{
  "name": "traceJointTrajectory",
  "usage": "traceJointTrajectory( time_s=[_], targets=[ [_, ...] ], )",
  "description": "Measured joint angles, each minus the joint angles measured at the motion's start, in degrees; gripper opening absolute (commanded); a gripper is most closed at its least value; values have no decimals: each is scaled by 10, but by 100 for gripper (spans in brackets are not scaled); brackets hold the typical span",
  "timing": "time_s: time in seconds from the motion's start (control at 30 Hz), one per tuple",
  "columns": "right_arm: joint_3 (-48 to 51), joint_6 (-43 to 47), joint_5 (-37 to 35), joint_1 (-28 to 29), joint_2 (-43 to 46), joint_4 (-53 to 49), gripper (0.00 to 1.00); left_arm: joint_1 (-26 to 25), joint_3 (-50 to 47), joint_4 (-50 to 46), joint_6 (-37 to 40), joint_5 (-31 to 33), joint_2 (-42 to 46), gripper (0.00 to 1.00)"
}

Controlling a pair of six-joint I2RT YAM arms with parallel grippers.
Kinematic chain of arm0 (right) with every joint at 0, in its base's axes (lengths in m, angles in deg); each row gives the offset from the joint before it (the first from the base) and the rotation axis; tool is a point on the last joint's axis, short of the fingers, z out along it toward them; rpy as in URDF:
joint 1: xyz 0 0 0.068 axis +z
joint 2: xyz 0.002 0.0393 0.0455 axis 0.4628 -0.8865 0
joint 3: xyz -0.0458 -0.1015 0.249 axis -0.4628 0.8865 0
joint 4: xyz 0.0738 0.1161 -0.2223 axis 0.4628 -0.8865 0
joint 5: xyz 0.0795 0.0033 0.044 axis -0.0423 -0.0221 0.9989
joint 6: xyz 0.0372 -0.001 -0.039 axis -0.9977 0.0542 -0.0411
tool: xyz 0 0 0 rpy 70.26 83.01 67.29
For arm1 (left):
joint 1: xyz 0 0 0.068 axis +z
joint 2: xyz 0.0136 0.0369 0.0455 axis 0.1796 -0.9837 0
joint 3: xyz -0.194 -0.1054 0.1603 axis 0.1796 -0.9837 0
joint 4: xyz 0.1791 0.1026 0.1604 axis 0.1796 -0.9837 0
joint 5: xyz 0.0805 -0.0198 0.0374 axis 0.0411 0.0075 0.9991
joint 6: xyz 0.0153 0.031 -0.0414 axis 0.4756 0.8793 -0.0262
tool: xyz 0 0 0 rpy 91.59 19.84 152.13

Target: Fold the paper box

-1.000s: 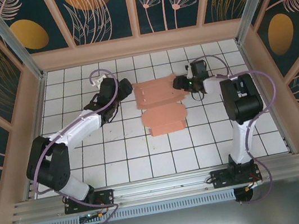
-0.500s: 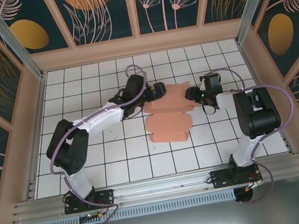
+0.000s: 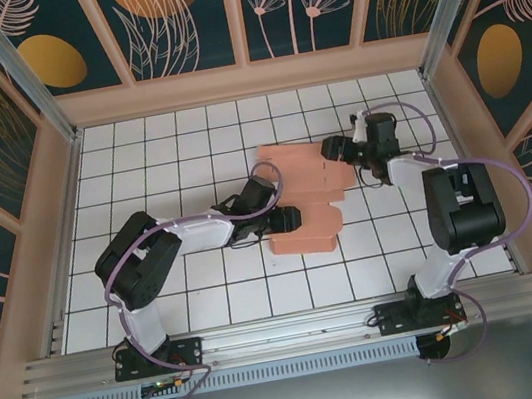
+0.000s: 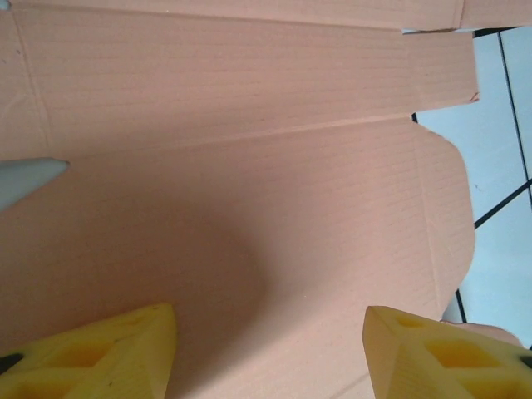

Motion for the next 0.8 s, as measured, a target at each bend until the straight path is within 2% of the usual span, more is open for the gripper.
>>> traceJointTrajectory(
  time_s=[0.23, 0.37, 0.5, 0.67, 0.8],
  targets=[
    [-121, 24, 16, 25, -106, -18, 77, 6, 2, -6, 14, 28, -1, 59],
    [-149, 26, 17, 37, -153, -41, 71, 25, 4, -16, 28, 43, 0, 59],
    [-145, 27, 16, 38, -162, -68, 62, 65, 4, -37, 43, 58, 9, 61],
    [-99, 28, 10, 38, -144, -72, 61, 111, 14, -77, 67, 81, 14, 65],
    [-46, 28, 4, 39, -97, -98, 61, 118, 57, -118, 88, 109, 14, 76]
  ],
)
